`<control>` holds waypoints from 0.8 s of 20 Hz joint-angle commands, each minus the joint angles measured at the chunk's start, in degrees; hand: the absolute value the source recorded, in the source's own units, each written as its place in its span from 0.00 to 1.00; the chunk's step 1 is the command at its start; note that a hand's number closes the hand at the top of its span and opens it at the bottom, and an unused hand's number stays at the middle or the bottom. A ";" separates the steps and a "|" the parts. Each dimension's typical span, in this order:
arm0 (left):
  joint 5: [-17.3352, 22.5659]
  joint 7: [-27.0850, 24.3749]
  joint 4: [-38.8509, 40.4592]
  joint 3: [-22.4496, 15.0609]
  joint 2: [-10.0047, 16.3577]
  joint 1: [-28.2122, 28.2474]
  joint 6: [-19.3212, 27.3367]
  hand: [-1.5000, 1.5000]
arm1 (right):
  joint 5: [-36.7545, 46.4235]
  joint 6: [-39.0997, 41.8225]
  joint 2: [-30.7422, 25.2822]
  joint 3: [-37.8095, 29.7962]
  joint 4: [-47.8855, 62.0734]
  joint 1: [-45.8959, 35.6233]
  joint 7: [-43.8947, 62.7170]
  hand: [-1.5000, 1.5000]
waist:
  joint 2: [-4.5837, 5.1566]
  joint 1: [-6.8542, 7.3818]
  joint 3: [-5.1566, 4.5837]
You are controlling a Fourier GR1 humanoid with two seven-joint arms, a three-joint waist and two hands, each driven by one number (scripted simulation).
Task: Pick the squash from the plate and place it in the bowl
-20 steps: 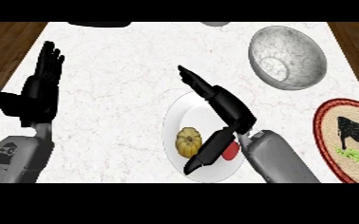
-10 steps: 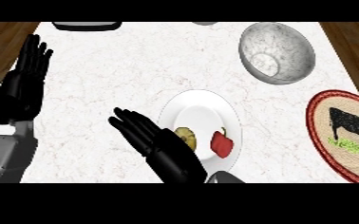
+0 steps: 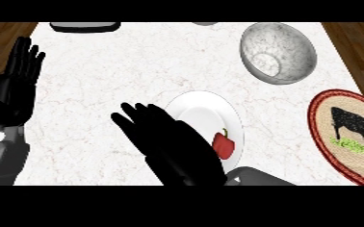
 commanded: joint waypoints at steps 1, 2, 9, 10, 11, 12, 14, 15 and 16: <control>-0.35 1.56 -2.44 -0.56 0.42 -0.05 -0.05 0.50 | -6.24 13.82 -2.69 -3.38 -0.63 -7.19 10.83 0.00 | 0.09 0.85 0.02; 0.12 -0.29 -0.01 0.63 0.82 0.70 -1.29 0.50 | -8.49 17.08 -3.56 -1.80 -3.32 -6.58 13.80 0.00 | 0.09 0.22 -0.05; -0.09 1.74 -0.49 1.38 0.97 -0.60 -0.98 0.50 | -22.67 29.74 -5.45 -4.14 -2.81 -10.33 22.41 0.00 | 0.29 0.29 0.07; 0.34 2.06 -1.18 2.01 1.27 -0.79 -1.08 0.50 | -25.14 31.03 -7.05 -6.07 -2.96 -11.03 22.92 0.00 | 0.27 0.32 0.08; -0.31 1.17 1.16 1.09 0.32 -2.03 -1.83 0.50 | -21.70 28.78 -5.68 -3.37 1.60 -9.65 19.96 0.00 | 0.57 0.35 0.08; -0.90 1.23 -2.84 0.21 -0.58 1.03 -0.70 0.50 | -25.43 30.48 -6.44 -5.73 0.30 -11.03 22.84 0.00 | 0.32 0.72 0.09; -1.45 0.52 -0.59 0.02 -1.53 0.01 -1.02 0.50 | -23.37 29.09 -4.50 -3.85 2.72 -12.03 22.20 0.00 | 0.47 0.60 0.09; 0.66 -0.98 -0.40 3.08 0.29 1.57 -3.41 0.50 | -23.23 29.31 -6.67 -3.87 0.84 -10.15 21.93 0.00 | 0.42 0.62 0.09; -1.67 2.01 -3.97 0.17 -1.62 1.22 0.14 0.50 | -23.45 30.38 -6.59 -4.39 3.54 -11.38 20.34 0.00 | 0.42 0.85 0.12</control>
